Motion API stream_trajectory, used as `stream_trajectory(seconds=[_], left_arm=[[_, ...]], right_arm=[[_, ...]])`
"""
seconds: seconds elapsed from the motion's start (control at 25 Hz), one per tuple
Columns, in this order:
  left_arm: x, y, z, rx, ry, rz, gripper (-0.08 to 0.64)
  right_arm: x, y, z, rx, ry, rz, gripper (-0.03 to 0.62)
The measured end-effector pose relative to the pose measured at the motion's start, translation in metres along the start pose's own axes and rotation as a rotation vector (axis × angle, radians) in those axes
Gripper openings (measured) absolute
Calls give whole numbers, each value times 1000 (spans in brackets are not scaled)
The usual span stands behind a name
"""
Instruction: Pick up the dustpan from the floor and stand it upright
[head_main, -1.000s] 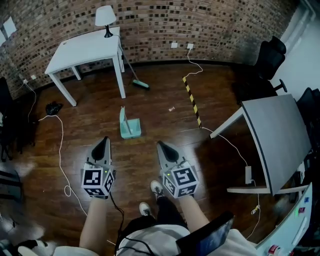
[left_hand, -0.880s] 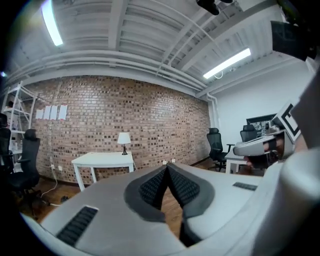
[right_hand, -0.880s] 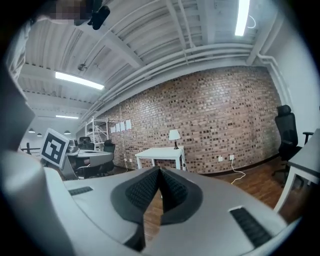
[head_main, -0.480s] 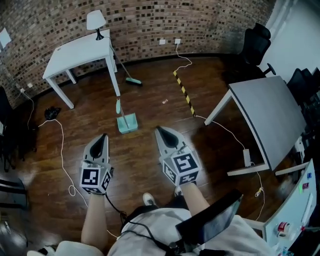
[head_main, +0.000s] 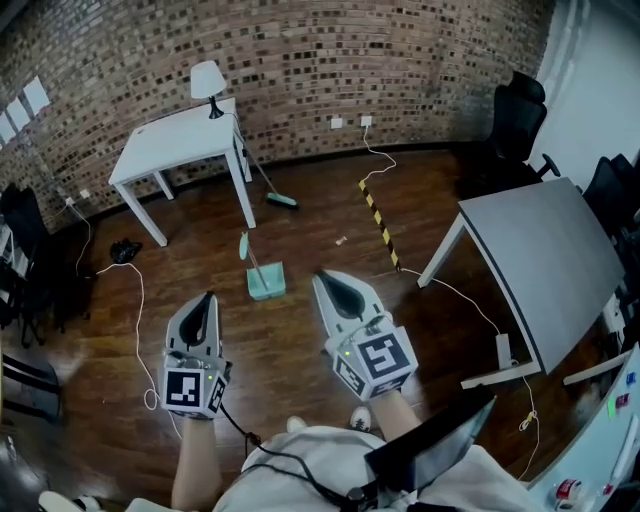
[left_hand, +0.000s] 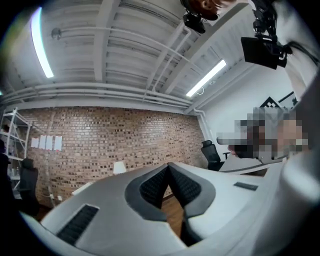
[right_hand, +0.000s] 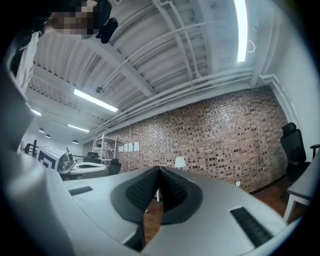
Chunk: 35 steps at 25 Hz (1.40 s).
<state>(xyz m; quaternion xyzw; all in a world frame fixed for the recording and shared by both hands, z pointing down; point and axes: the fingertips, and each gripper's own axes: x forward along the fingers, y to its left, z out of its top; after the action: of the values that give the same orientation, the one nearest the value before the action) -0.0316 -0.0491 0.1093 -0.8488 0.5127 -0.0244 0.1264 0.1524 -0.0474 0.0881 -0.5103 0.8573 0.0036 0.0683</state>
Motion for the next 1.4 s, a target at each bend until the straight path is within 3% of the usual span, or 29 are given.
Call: stream_trajectory(seconds=[0.32, 0.48, 0.84, 1.16, 1.4], left_arm=[[6, 0, 11, -43, -7, 94, -3], [-4, 8, 16, -48, -13, 80, -3], [-67, 26, -20, -100, 93, 52, -3], [-128, -7, -22, -134, 127, 65, -3], [-186, -46, -8, -121, 130, 100, -3]], right_arm=[[-9, -20, 12, 2, -21, 9, -12], [-7, -12, 16, 0, -25, -7, -12], [-39, 37, 6, 8, -20, -80, -12], [-103, 58, 0, 50, 23, -98, -12], [-162, 83, 11, 45, 4, -59, -12]])
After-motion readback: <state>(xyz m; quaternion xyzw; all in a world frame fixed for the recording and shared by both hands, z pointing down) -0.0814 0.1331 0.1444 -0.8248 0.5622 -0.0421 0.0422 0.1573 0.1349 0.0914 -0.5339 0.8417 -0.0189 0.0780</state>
